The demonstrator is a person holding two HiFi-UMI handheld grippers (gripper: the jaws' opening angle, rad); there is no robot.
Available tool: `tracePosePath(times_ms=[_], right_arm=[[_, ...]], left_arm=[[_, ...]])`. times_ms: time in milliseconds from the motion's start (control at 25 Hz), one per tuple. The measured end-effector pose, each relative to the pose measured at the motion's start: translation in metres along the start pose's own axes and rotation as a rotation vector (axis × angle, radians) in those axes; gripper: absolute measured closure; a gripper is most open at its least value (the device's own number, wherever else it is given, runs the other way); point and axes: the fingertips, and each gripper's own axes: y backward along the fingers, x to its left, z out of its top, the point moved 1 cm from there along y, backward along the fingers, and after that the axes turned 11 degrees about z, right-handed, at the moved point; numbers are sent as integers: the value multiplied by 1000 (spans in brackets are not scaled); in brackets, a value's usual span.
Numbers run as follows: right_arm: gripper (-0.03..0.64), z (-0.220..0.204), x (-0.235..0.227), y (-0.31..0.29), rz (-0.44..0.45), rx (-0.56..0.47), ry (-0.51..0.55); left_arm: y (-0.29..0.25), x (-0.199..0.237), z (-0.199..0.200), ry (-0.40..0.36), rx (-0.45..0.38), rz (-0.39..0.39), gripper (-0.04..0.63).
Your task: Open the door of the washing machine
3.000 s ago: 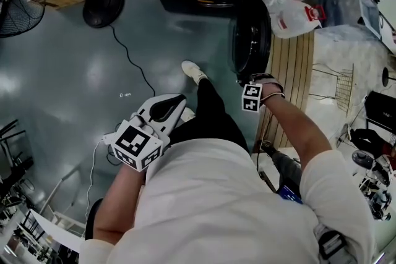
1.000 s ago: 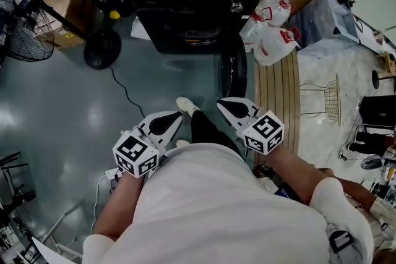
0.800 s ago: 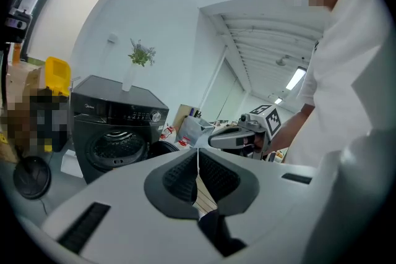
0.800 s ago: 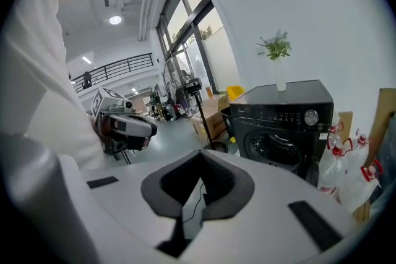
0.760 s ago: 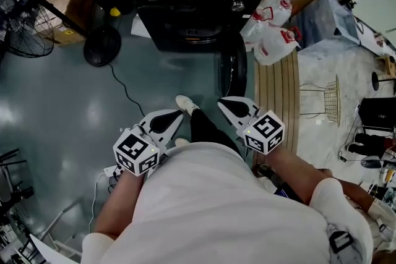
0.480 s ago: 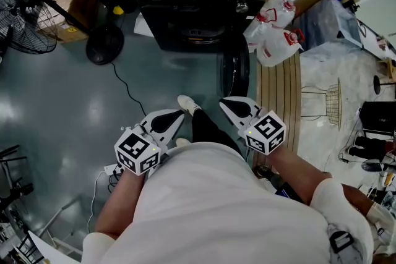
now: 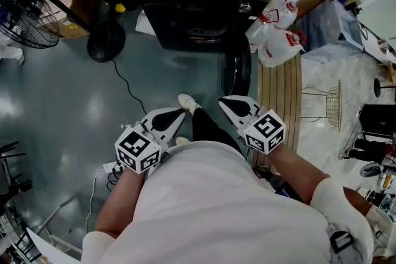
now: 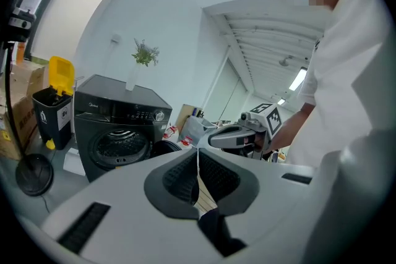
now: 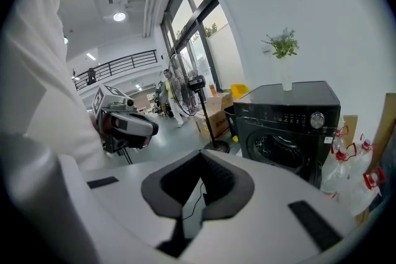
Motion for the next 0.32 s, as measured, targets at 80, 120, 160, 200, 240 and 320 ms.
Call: tracePosePath(times_ms=[80,120,160,200,240,320], right_arm=[[610,-1,1,-1,2,3,1],[611,-1,1,-2,2,3,1],[609,-2,2,-2,1,4,2],[611,-2,2,-2,1,4,3],[609,-2,3,-2,1,6,5],[611,-3,4,-2,0,10,11]], left_arm=[[0,1,-1,2,1,0,574],[1,1,-1,3,1,0,574],[1,1,-1,3,0,0,574],[2,1,-2,2,0,0,574],[2,1,-2,2,0,0,574],[4,0,-2,2,-1,0,574]])
